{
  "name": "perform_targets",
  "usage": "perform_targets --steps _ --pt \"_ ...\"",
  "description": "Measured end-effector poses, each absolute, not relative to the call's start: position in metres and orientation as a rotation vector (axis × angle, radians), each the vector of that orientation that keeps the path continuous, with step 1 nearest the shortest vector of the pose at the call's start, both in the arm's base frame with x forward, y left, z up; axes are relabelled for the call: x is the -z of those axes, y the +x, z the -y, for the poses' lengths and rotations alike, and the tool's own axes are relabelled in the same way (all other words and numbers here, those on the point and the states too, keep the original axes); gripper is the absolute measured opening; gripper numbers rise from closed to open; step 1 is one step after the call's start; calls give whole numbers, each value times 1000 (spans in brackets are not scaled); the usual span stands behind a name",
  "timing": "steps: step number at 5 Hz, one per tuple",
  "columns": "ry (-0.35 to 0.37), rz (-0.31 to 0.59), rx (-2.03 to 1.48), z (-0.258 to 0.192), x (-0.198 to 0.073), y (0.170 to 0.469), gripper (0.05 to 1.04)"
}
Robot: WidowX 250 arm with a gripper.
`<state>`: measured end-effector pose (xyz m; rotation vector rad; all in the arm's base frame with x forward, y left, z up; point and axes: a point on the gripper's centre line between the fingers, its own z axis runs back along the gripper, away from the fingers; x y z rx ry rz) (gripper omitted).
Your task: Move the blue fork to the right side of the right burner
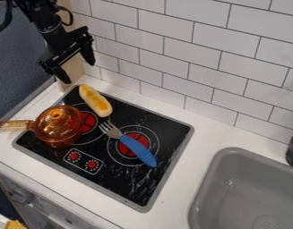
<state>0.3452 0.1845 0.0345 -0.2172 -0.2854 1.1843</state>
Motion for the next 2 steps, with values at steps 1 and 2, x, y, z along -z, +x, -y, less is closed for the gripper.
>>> perform_targets --steps 1,2 --pt "-215 245 -1189 -181 -20 341 1001" --pt "-207 213 -1161 -158 -4 332 1001"
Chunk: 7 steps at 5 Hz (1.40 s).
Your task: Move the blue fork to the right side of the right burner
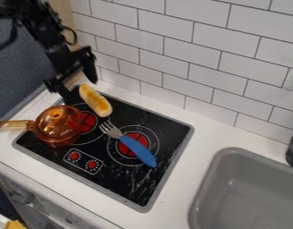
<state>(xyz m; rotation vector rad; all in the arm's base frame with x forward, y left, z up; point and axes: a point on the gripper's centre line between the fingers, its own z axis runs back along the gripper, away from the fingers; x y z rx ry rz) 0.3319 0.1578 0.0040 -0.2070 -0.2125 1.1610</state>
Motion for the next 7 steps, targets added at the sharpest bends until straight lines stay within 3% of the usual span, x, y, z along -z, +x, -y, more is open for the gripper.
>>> perform_targets --steps 2,4,5,7 --pt "-235 227 -1029 -89 -9 323 1001" --pt "-193 216 -879 -27 -1 324 1001" --pt "-86 194 -854 -11 12 321 1001" --pt "-28 139 -893 -19 33 313 1001"
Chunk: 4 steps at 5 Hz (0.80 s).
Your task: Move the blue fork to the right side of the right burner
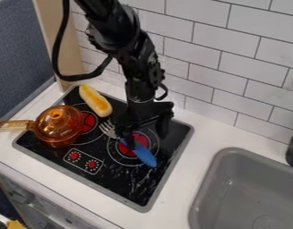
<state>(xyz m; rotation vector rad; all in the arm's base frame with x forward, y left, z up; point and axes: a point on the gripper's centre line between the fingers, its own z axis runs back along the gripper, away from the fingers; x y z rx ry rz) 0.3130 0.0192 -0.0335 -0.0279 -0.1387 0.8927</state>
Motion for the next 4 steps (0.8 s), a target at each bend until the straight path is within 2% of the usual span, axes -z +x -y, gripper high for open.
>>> perform_targets --steps 2,3,4 --pt "25 130 -906 -26 38 302 1001" --pt "53 96 -906 -27 53 298 950" --pt "48 100 -916 -27 54 303 663"
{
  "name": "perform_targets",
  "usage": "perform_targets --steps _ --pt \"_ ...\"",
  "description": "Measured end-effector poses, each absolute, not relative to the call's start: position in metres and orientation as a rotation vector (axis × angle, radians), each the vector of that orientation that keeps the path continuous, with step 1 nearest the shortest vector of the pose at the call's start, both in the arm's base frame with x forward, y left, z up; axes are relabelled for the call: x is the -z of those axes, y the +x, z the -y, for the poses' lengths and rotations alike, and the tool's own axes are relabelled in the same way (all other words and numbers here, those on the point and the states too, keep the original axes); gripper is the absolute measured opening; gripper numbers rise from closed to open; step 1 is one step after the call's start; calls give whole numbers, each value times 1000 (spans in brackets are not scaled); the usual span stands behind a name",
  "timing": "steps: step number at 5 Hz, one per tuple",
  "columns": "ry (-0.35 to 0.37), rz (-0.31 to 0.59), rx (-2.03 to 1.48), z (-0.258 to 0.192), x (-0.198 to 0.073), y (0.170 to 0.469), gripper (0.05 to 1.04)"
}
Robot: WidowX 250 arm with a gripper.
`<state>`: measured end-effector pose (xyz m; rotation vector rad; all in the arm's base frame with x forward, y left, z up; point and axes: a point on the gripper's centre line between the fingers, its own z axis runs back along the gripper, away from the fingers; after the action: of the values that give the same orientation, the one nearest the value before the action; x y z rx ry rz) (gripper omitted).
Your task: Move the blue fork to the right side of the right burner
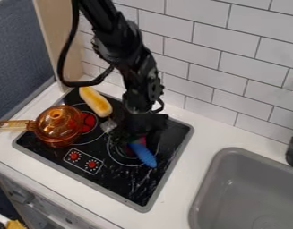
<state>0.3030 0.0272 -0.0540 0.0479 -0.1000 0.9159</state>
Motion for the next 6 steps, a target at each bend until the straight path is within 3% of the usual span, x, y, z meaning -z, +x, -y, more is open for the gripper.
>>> perform_targets --steps 1,3,4,6 --pt "26 130 -951 -31 54 301 418" --pt "12 102 -900 -41 39 297 406" --pt "31 130 -777 -44 11 305 406" --pt "-38 143 -512 -30 -24 303 406"
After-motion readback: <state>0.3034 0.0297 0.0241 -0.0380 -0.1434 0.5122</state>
